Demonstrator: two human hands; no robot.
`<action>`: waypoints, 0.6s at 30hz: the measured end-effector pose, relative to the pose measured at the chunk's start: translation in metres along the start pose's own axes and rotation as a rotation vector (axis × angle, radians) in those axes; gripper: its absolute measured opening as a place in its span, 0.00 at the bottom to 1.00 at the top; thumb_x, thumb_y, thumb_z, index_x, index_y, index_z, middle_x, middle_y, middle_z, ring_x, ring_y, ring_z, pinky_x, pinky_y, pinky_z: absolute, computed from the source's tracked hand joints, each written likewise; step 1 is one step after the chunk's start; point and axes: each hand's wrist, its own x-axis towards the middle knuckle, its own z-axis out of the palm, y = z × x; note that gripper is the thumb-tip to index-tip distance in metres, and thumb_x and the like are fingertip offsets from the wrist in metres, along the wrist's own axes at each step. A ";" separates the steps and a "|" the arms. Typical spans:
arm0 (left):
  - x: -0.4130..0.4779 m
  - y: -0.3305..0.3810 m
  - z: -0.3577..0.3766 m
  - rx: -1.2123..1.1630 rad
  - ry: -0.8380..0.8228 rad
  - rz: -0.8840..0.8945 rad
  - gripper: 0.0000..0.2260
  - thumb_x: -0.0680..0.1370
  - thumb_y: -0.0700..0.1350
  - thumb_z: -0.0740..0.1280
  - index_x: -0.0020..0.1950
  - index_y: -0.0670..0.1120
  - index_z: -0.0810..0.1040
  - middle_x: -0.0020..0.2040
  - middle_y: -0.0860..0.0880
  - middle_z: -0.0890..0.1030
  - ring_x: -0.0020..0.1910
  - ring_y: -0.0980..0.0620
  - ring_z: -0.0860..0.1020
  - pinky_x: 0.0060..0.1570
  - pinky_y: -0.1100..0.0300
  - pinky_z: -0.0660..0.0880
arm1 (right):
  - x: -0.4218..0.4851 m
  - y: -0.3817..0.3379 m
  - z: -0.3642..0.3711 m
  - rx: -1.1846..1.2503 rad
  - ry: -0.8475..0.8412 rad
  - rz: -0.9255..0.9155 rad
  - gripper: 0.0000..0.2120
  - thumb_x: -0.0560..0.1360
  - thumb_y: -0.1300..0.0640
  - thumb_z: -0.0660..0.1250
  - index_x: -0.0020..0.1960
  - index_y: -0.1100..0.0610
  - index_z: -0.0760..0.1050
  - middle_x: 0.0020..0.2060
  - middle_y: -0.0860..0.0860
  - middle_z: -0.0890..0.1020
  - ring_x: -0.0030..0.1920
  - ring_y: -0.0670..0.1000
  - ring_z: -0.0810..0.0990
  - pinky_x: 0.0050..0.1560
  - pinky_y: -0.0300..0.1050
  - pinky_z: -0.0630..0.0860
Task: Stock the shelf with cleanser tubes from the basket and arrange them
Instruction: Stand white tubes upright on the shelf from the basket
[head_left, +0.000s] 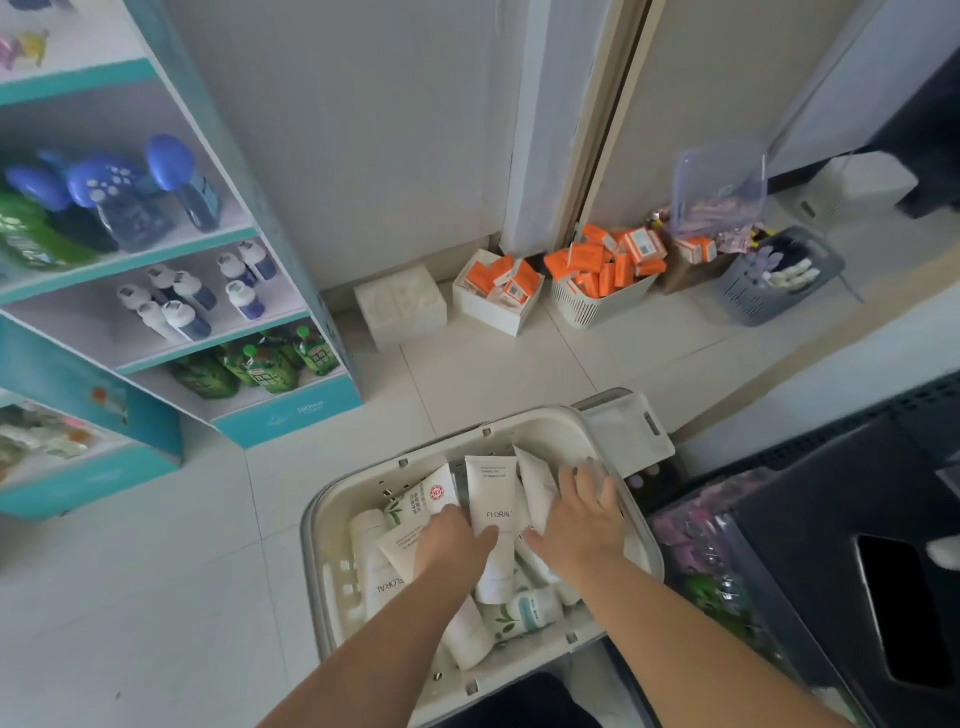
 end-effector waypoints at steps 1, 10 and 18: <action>-0.001 0.001 0.001 -0.038 -0.010 -0.003 0.13 0.75 0.55 0.68 0.49 0.47 0.72 0.44 0.51 0.79 0.45 0.50 0.79 0.38 0.58 0.72 | 0.000 -0.002 -0.001 0.027 -0.019 0.008 0.36 0.76 0.35 0.55 0.73 0.61 0.64 0.75 0.55 0.58 0.76 0.59 0.47 0.73 0.59 0.43; -0.008 -0.003 -0.008 -0.400 -0.088 0.106 0.10 0.78 0.49 0.67 0.57 0.51 0.71 0.49 0.54 0.78 0.47 0.55 0.78 0.42 0.60 0.75 | -0.014 0.003 -0.016 0.563 0.040 0.093 0.24 0.70 0.36 0.61 0.55 0.53 0.75 0.58 0.49 0.75 0.66 0.53 0.65 0.71 0.52 0.56; -0.029 0.030 -0.050 -0.839 -0.244 0.352 0.12 0.79 0.41 0.67 0.60 0.52 0.78 0.54 0.50 0.84 0.53 0.50 0.83 0.52 0.50 0.81 | -0.057 0.044 -0.054 1.458 0.043 0.060 0.09 0.76 0.58 0.66 0.50 0.44 0.76 0.52 0.46 0.82 0.50 0.43 0.80 0.47 0.40 0.79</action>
